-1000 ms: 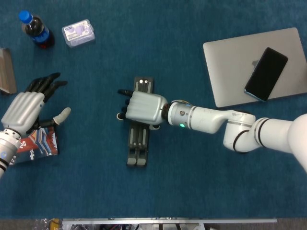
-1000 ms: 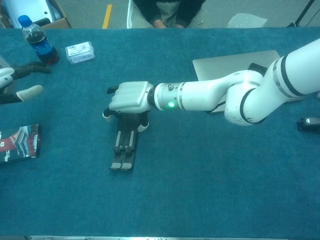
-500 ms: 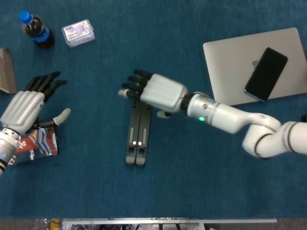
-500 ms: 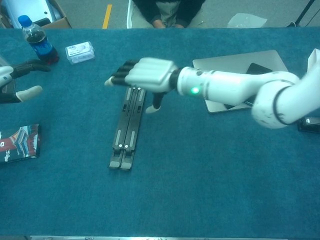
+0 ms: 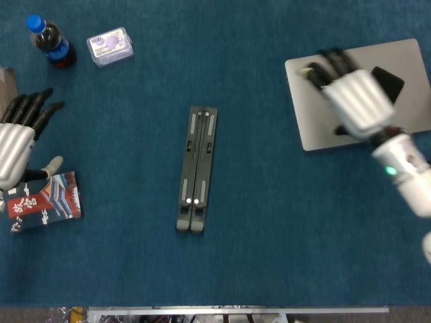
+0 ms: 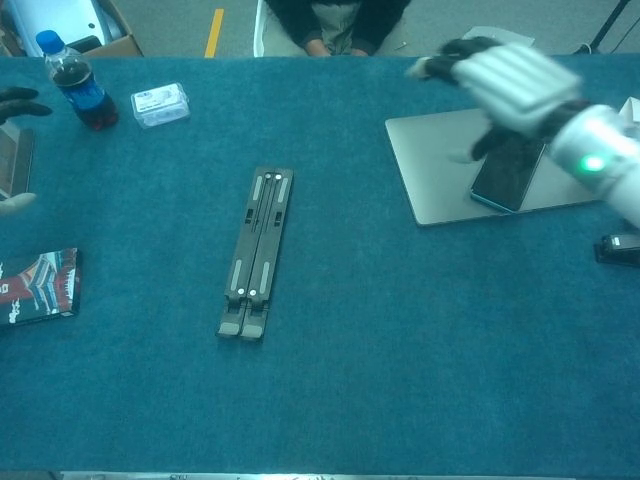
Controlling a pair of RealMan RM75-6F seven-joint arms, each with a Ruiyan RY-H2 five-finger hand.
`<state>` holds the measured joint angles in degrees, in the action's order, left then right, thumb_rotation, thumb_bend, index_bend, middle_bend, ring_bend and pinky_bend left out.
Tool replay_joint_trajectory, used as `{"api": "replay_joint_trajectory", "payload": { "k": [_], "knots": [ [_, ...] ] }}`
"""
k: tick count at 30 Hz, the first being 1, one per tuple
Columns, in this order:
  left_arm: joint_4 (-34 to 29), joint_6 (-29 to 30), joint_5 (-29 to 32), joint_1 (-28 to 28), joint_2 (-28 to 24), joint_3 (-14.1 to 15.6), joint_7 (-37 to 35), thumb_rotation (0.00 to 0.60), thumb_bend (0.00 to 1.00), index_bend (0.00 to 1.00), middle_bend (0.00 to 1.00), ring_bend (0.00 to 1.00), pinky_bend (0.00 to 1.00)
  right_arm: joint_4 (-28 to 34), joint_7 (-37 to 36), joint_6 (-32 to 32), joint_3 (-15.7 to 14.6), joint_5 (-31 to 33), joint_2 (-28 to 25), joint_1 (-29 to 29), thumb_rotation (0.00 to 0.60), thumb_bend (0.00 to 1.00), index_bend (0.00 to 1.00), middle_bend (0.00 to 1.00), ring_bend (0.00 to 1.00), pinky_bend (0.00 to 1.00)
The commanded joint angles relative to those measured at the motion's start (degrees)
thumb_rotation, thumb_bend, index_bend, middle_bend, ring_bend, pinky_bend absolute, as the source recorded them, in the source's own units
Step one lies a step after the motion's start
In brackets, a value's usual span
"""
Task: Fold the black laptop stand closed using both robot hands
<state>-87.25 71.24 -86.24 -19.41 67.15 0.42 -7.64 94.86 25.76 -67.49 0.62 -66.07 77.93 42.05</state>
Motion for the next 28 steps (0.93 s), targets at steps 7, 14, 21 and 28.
{"api": "replay_joint_trajectory", "payload": {
  "k": [7,14,21,28],
  "knots": [
    [2.09,7.10,-0.59,4.72,1.99,0.43,4.49,0.600,0.28,0.09,0.00,0.00,0.00,7.39,5.04,-15.56,-4.91,0.04,-5.77,-14.09,0.600,0.15,0.18,0.24,0.09,0.13],
    [1.80,11.33,-1.18,7.85,2.15,0.97,7.07,0.600,0.28,0.09,0.00,0.00,0.00,9.88,5.86,-22.65,-7.47,-3.22,-7.26,-21.70,0.600,0.16,0.18,0.24,0.09,0.13],
    [1.77,13.57,-1.07,10.67,1.45,1.73,6.22,0.600,0.28,0.09,0.00,0.00,0.00,9.99,7.56,-27.40,-8.46,-6.44,-8.16,-27.38,0.600,0.16,0.18,0.24,0.09,0.13],
    [2.67,15.35,-0.99,12.16,1.32,1.10,4.26,0.600,0.28,0.09,0.00,0.00,0.00,10.88,8.24,-27.63,-7.71,-7.46,-9.00,-30.10,0.600,0.16,0.18,0.24,0.09,0.13]
  ]
}}
